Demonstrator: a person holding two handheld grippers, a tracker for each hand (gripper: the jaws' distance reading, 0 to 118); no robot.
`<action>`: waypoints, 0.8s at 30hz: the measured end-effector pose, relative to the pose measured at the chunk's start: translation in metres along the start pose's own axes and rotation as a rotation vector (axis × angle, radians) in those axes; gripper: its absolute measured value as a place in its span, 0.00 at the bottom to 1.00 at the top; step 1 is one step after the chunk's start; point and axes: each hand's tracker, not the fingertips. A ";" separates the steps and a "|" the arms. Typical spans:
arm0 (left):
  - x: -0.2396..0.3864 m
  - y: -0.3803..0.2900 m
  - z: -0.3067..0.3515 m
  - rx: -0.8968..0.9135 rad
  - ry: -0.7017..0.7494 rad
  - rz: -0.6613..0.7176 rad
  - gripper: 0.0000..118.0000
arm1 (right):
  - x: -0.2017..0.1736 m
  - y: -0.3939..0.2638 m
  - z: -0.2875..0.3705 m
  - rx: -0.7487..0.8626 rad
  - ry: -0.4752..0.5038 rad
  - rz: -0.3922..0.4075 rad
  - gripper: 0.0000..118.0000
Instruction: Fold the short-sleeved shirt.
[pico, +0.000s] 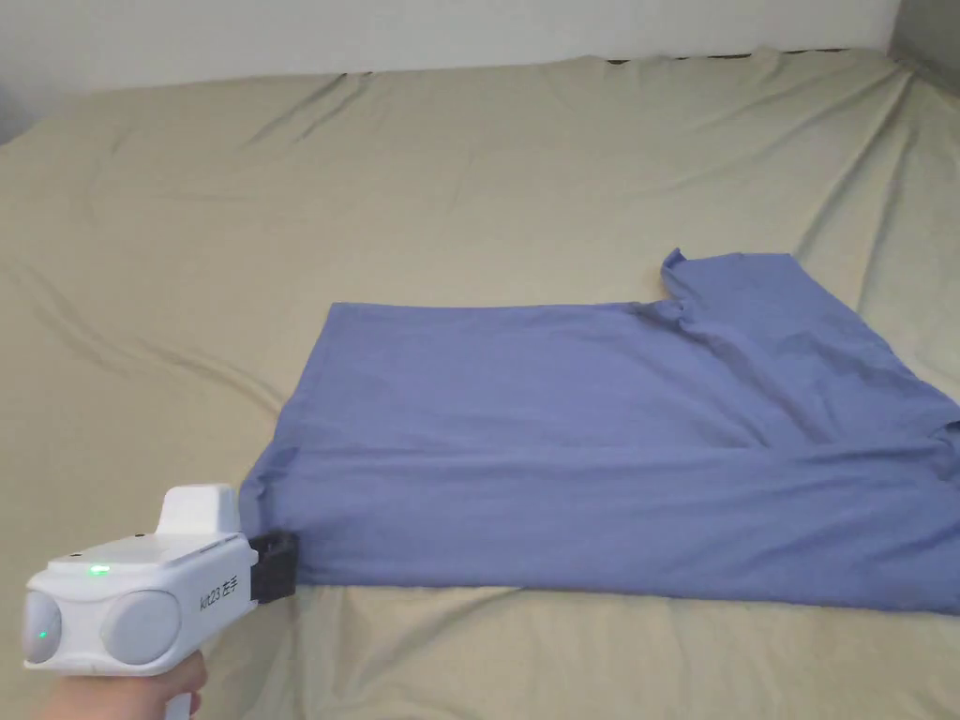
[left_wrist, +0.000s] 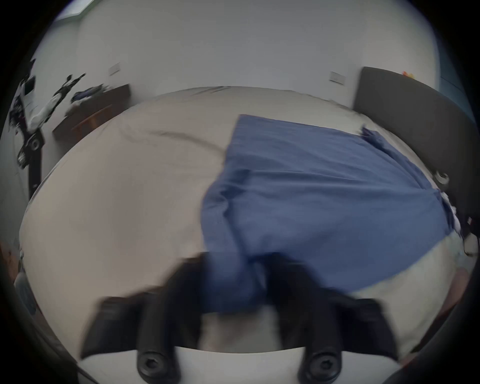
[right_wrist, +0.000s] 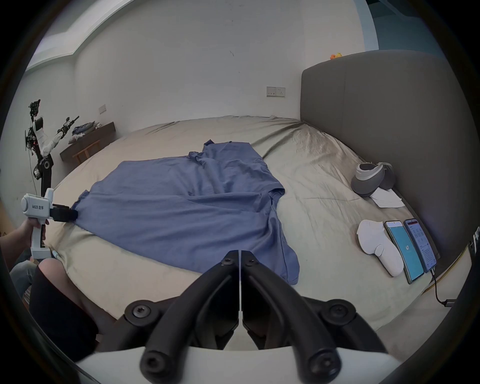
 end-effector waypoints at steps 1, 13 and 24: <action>0.006 0.000 0.003 0.009 -0.051 -0.005 0.04 | 0.002 -0.002 -0.001 -0.003 0.000 0.001 0.01; 0.006 0.015 0.053 0.067 -0.029 0.011 0.04 | 0.049 -0.018 -0.062 -0.132 -0.064 -0.086 0.98; 0.015 0.021 0.075 0.058 -0.043 0.027 0.04 | 0.054 -0.020 -0.073 -0.092 -0.043 -0.033 0.04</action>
